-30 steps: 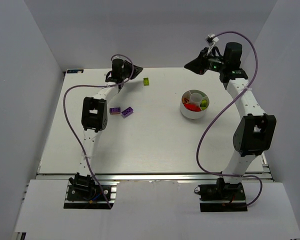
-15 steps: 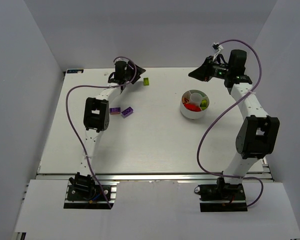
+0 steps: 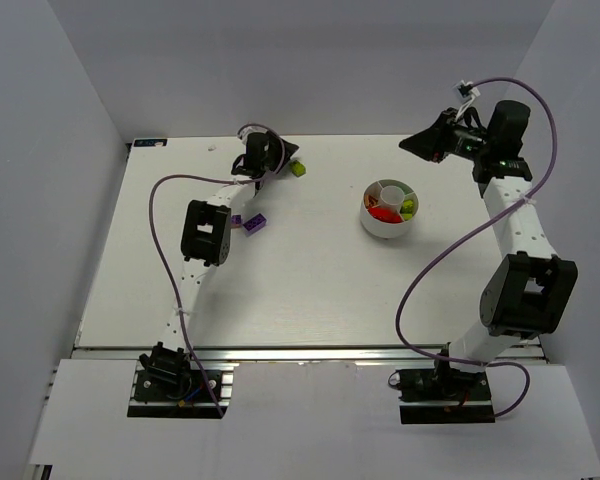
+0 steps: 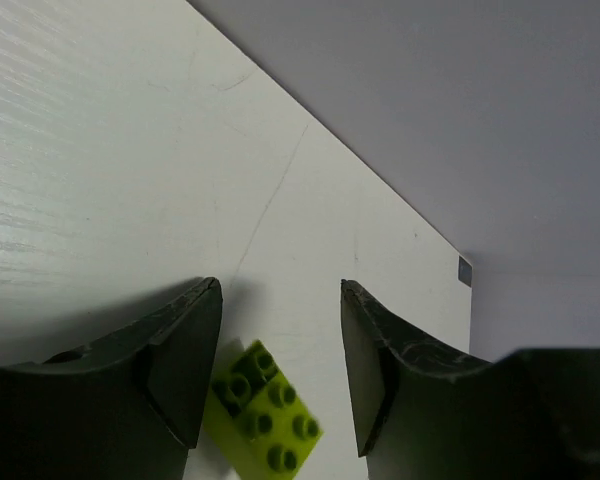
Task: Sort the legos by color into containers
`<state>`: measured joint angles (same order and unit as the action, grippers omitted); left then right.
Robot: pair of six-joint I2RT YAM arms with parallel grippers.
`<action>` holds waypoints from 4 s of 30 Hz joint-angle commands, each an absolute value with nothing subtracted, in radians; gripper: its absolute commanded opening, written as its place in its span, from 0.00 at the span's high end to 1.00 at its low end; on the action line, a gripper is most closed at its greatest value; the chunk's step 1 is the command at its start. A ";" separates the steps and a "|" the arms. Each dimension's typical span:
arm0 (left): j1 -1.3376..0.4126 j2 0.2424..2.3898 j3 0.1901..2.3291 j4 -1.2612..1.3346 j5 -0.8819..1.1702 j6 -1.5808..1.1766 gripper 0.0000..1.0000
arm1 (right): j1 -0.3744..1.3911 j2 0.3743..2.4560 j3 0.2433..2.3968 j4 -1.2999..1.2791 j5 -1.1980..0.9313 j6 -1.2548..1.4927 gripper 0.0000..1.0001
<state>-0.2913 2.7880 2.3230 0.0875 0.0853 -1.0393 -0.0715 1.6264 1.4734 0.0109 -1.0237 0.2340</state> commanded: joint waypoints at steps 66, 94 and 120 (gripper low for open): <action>-0.555 2.539 2.091 -0.321 -0.045 -0.615 0.34 | -0.124 1.480 1.362 0.002 -1.060 0.207 0.75; -0.597 2.429 1.883 -0.245 -0.134 -0.552 0.69 | -0.140 1.491 1.373 -0.082 -1.068 0.167 0.74; -0.597 1.711 0.815 0.544 0.353 -0.680 0.73 | 0.270 1.683 1.417 -0.586 -0.849 0.061 0.60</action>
<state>-0.5919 1.7927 0.8398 0.4294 0.3046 -0.6567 0.2481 1.6669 1.3926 -0.5499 -0.9157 -0.0135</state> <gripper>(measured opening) 0.442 0.392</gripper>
